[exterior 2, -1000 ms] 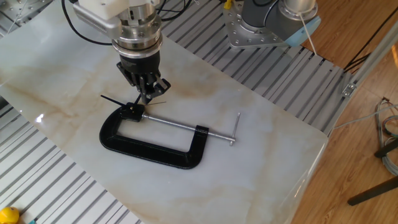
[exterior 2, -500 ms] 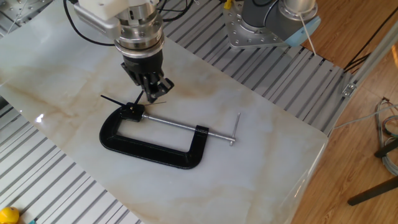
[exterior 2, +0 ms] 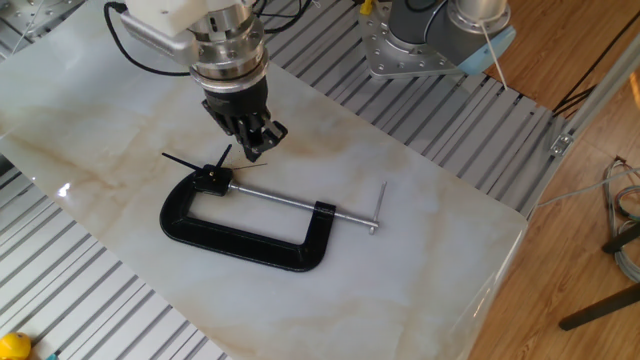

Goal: Turn the hands of a clock

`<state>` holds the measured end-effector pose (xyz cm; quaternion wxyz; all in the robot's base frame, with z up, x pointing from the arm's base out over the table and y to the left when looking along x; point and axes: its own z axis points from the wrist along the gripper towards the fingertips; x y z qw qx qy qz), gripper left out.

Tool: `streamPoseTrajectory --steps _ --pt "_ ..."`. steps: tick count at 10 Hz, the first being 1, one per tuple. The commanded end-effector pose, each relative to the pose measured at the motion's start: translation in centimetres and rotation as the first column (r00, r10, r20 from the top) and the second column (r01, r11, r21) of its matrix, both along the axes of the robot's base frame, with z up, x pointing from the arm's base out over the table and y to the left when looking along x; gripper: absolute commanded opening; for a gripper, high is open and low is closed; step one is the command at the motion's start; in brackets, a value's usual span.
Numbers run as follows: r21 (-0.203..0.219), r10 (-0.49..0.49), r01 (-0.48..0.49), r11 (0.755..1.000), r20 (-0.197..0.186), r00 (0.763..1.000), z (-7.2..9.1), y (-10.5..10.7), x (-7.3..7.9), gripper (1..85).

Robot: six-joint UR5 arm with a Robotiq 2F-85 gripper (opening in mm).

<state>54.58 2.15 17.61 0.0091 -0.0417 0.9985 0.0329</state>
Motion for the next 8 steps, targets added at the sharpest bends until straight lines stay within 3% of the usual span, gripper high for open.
streamPoseTrajectory --steps 1,2,3,5,6,7,8 --pt "-0.029 0.115 -0.115 0.993 -0.012 0.993 -1.3 -4.8 1.8 1.3" --pt "0.045 0.061 -0.061 0.997 0.007 0.998 -1.1 -2.9 2.2 1.7" --pt "0.076 0.028 -0.03 0.997 0.018 0.999 -1.0 -2.1 2.5 2.0" --pt "-0.003 0.018 -0.018 1.0 0.083 0.996 -1.1 -4.1 4.3 2.0" --pt "-0.093 0.034 -0.025 0.995 0.097 0.995 -1.6 -5.8 4.8 1.3" --pt "-0.092 0.039 -0.031 0.995 0.086 0.995 -2.8 -6.4 5.5 1.3" --pt "-0.041 0.052 -0.049 0.998 0.072 0.996 -4.2 -6.8 6.5 1.7"
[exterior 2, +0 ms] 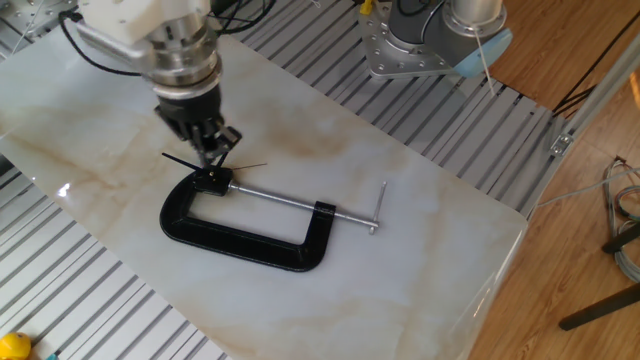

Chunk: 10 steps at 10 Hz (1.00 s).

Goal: Turn the hands of a clock

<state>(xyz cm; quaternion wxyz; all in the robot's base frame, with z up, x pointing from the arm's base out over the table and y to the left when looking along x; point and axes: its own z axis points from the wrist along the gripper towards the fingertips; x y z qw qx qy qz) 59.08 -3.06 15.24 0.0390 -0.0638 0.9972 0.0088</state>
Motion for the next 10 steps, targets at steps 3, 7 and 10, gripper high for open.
streamPoseTrajectory --steps 3,7,10 --pt "0.108 0.03 -0.024 0.994 -0.057 0.998 -3.2 -1.4 1.3 5.3" --pt "0.008 0.135 -0.135 0.991 0.032 0.99 -5.0 -4.6 3.0 40.3" --pt "0.05 0.167 -0.169 0.984 0.046 0.985 -6.3 -5.1 2.9 58.3"
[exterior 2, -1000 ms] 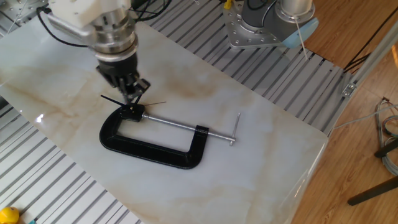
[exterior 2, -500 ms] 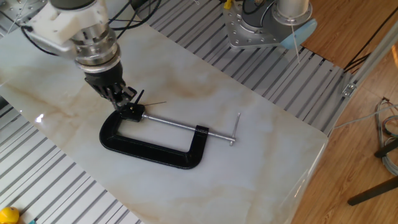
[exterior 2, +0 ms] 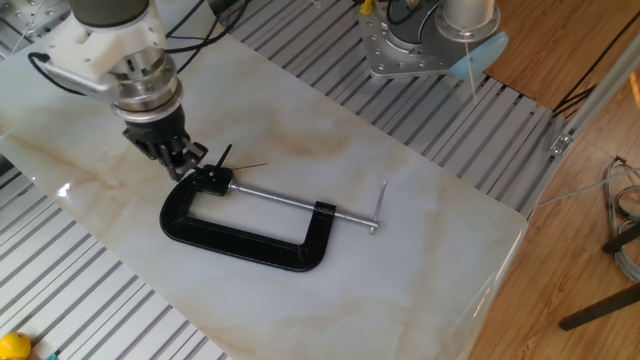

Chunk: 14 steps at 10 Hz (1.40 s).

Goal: Turn the hands of a clock

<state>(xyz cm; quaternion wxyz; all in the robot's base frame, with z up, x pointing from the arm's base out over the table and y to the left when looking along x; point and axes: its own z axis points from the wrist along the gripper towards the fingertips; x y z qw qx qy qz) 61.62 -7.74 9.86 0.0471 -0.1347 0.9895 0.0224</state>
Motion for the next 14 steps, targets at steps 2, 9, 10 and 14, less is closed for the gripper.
streamPoseTrajectory --steps 2,9,10,14 --pt "0.04 -0.005 0.005 0.999 0.005 1.0 -0.9 -0.3 -0.1 54.3" --pt "0.006 0.019 -0.019 1.0 0.02 1.0 -1.3 -3.8 -2.3 43.3" --pt "-0.003 0.018 -0.018 1.0 0.005 1.0 -1.3 -4.0 -2.7 42.0" --pt "-0.094 -0.011 0.01 0.996 -0.007 1.0 -2.5 -8.4 -4.8 1.3"
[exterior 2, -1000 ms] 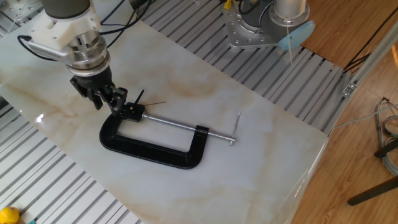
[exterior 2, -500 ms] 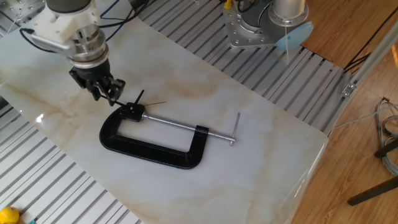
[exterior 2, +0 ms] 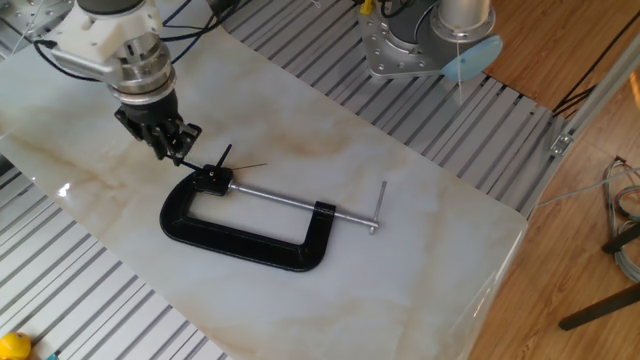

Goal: Turn the hands of a clock

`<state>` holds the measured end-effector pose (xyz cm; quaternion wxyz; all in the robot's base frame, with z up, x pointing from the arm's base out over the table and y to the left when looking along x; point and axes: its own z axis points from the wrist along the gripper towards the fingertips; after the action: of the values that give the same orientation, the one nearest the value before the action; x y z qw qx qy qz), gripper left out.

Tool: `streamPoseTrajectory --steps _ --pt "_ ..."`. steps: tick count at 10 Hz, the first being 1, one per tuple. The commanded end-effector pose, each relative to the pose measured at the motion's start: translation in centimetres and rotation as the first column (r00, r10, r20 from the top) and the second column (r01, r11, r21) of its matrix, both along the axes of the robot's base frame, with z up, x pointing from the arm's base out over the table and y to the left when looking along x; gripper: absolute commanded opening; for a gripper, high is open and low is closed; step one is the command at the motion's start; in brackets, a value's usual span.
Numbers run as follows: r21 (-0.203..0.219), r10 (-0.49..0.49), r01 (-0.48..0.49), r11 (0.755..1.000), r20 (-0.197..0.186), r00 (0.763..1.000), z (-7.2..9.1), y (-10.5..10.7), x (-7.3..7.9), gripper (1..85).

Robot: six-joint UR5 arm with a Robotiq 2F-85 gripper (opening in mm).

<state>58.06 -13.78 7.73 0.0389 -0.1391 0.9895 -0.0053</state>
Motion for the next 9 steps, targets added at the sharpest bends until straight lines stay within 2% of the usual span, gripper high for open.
streamPoseTrajectory --steps 1,2,3,4,5,6,7,8,9 --pt "0.003 -0.011 0.011 1.0 0.006 1.0 -0.1 -1.8 -1.8 1.3" --pt "0.053 -0.011 0.011 0.999 0.01 1.0 0.2 -0.5 -1.7 1.3" --pt "0.075 -0.012 0.011 0.997 0.012 1.0 0.2 0.1 -1.7 1.3" --pt "0.068 -0.023 0.023 0.997 0.003 1.0 0.2 -0.1 -1.9 1.3" --pt "0.043 -0.023 0.023 0.999 -0.011 1.0 -0.5 -0.9 -2.2 1.3" --pt "-0.004 -0.01 0.01 1.0 -0.012 1.0 -1.3 -2.4 -2.4 1.3" --pt "-0.012 -0.007 0.007 1.0 -0.024 1.0 -1.9 -2.9 -3.1 1.3" --pt "0.0 -0.021 0.021 1.0 -0.04 0.999 -2.0 -2.6 -3.6 1.3" --pt "0.029 -0.032 0.033 0.999 -0.044 0.999 -1.5 -1.8 -3.7 1.3"
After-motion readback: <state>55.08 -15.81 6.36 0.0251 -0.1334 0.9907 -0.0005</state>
